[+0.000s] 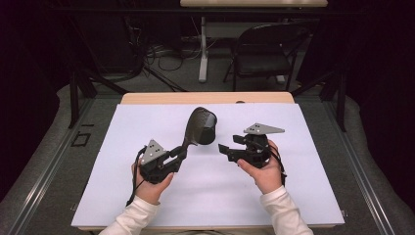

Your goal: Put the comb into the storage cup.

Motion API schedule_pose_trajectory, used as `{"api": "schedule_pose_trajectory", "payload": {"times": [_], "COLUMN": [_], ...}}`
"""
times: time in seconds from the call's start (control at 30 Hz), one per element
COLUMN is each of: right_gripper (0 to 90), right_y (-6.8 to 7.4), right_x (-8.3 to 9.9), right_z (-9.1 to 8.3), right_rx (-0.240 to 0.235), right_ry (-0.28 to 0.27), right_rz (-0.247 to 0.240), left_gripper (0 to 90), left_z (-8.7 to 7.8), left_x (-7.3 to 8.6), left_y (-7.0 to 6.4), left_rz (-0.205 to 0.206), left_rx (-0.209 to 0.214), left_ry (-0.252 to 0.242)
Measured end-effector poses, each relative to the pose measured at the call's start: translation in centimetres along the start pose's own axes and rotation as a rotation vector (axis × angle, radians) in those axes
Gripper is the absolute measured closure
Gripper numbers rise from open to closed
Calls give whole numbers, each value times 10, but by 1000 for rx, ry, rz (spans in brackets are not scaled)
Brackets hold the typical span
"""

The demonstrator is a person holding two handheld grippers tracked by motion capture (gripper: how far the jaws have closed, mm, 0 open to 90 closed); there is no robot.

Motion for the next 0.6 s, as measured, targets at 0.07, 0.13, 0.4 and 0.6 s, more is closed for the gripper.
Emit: {"api": "schedule_pose_trajectory", "payload": {"times": [0.07,0.13,0.4,0.6], "right_gripper": [344,345,378,402], "right_y": [0,-1,-3,-3], "right_x": [0,1,1,2], "right_z": [-1,-1,-3,-3], "right_rx": [-9,-23,-68,-83], "right_ry": [0,-7,-28,-34], "right_rz": [8,27,69,81], "left_gripper": [721,721,721,721], "left_z": [1,3,9,12], "left_x": [1,2,6,9], "left_y": [-2,-3,-9,-13], "left_rz": [6,7,24,36], "left_rx": [3,4,8,12], "left_ry": [1,5,23,33]}}
Point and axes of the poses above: each handheld gripper's, and its own axes: z roughly forward along the jaws, x roughly out of its underside, y roughly to its left, the point moved 4 cm from there along z, roughly forward along the jaws, and after that the axes turned 8 degrees about y, right-handed, at the moved point
